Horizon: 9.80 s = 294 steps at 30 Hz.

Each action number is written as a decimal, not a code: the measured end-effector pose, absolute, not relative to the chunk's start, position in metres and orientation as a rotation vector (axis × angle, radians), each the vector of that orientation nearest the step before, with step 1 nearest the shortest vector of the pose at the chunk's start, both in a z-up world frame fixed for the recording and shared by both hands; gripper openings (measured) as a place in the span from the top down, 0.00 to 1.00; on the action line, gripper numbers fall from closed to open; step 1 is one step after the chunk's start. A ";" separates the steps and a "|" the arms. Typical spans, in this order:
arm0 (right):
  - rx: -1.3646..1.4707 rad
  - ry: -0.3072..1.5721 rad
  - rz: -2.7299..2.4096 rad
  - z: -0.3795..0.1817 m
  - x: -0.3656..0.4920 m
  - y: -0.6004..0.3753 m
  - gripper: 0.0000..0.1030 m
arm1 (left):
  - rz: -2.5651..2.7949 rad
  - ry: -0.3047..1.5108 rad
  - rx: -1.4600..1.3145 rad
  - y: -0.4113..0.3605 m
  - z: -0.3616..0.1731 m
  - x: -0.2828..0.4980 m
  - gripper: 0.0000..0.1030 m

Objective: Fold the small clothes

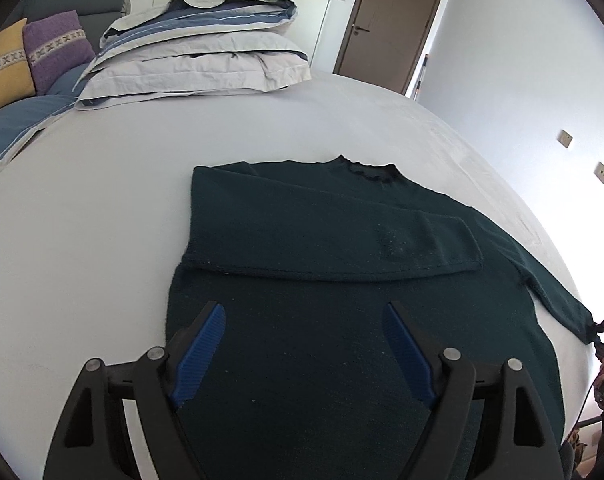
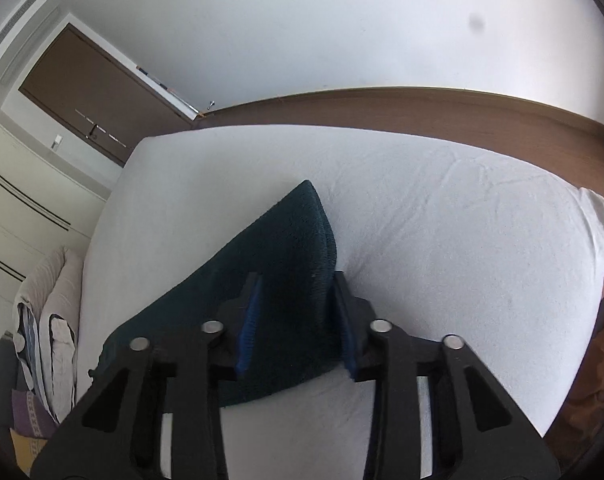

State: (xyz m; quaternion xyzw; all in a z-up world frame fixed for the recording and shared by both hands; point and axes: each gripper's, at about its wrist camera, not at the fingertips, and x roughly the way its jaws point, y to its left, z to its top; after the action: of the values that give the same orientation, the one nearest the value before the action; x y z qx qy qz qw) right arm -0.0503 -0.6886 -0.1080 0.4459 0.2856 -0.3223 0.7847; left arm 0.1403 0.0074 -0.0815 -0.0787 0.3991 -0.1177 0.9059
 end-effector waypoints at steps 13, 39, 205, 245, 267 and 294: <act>0.598 0.639 -0.316 0.000 0.108 -0.526 0.93 | -0.293 0.782 -0.285 0.022 -0.059 0.157 0.19; 0.702 0.823 0.060 -0.121 0.089 -0.380 0.29 | -0.451 1.063 -0.312 -0.122 -0.119 0.270 0.26; 0.681 1.146 -0.024 -0.146 -0.198 -0.443 0.93 | -0.390 1.201 -0.463 0.129 -0.157 -0.042 0.92; 1.006 0.612 0.112 -0.005 -0.041 -0.493 0.94 | -0.498 0.888 -0.950 0.165 -0.060 0.089 0.93; 1.000 0.676 -0.049 -0.071 0.251 -0.522 0.94 | -0.400 0.950 -0.994 0.137 -0.103 0.320 0.93; 0.542 0.821 -0.201 -0.122 0.308 -0.489 0.58 | -0.237 0.930 -0.668 0.121 -0.099 0.313 0.33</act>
State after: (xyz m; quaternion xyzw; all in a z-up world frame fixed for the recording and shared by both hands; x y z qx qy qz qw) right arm 0.3085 -0.4894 -0.1218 0.2600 0.3935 -0.0961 0.8766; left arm 0.3131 0.1213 -0.0986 -0.3151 0.4391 -0.1117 0.8339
